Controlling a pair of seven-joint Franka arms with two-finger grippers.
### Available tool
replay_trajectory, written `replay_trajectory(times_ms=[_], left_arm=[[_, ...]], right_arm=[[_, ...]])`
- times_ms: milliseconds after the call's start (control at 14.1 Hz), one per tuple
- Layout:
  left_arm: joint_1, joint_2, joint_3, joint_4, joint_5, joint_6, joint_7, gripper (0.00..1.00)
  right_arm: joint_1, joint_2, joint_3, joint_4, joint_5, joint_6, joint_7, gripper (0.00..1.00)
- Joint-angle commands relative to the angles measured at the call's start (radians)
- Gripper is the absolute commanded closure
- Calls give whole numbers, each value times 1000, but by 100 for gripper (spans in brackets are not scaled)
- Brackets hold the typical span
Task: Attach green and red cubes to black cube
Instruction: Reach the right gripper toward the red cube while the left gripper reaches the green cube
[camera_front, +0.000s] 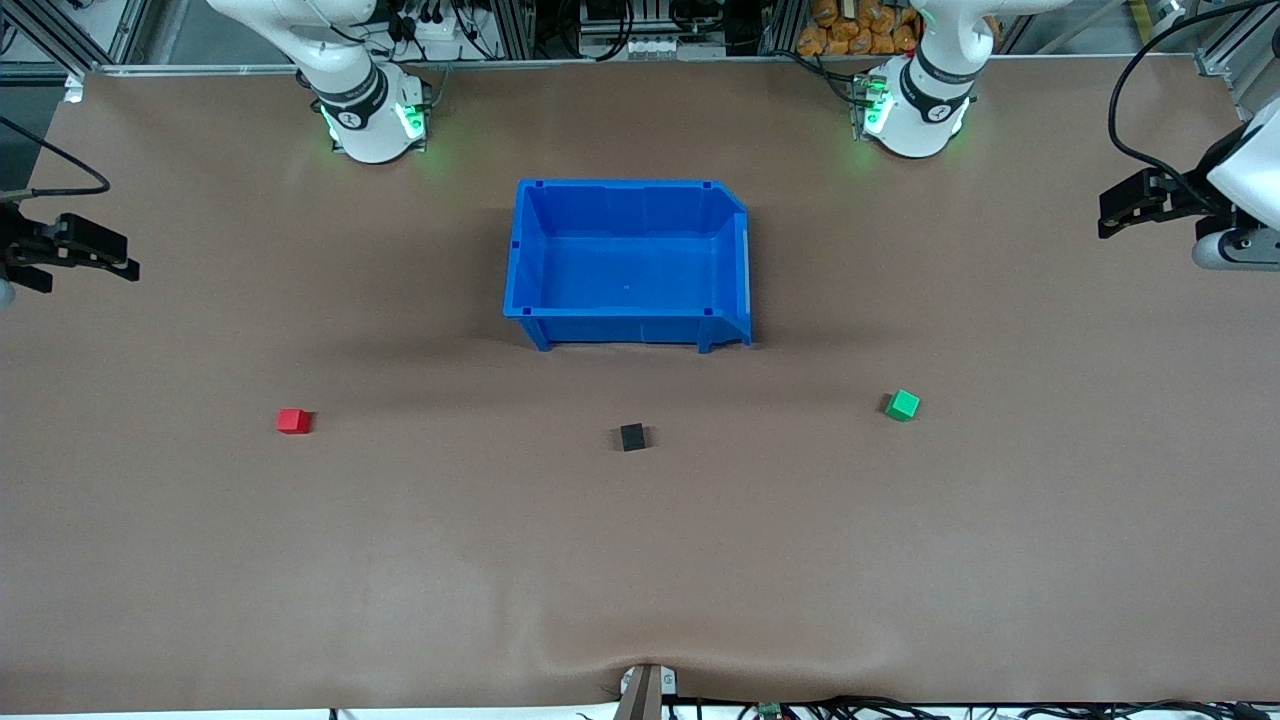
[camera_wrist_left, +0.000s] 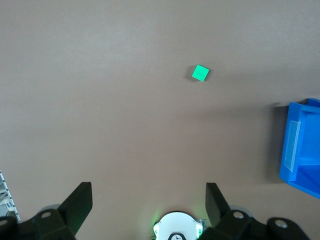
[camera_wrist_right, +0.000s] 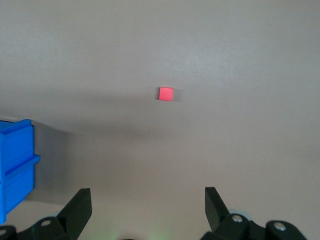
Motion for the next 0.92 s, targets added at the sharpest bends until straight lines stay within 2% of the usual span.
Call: replay_trajectory(times_ms=[0, 142, 284, 497, 852], left_arm=[[-7, -10, -2, -3, 12, -9, 22, 0], [-13, 1, -1, 7, 11, -9, 16, 0], [-18, 59, -2, 49, 12, -9, 8, 0], [-44, 139, -8, 53, 12, 9, -35, 0], [-41, 223, -43, -79, -28, 266, -33, 0]], right_arm=[[-4, -14, 2, -11, 6, -3, -11, 0], [-1, -13, 2, -13, 6, -4, -11, 0], [-1, -10, 2, -10, 6, 5, -11, 0], [5, 7, 2, -4, 6, 3, -10, 0], [14, 44, 3, -2, -8, 2, -1, 0]])
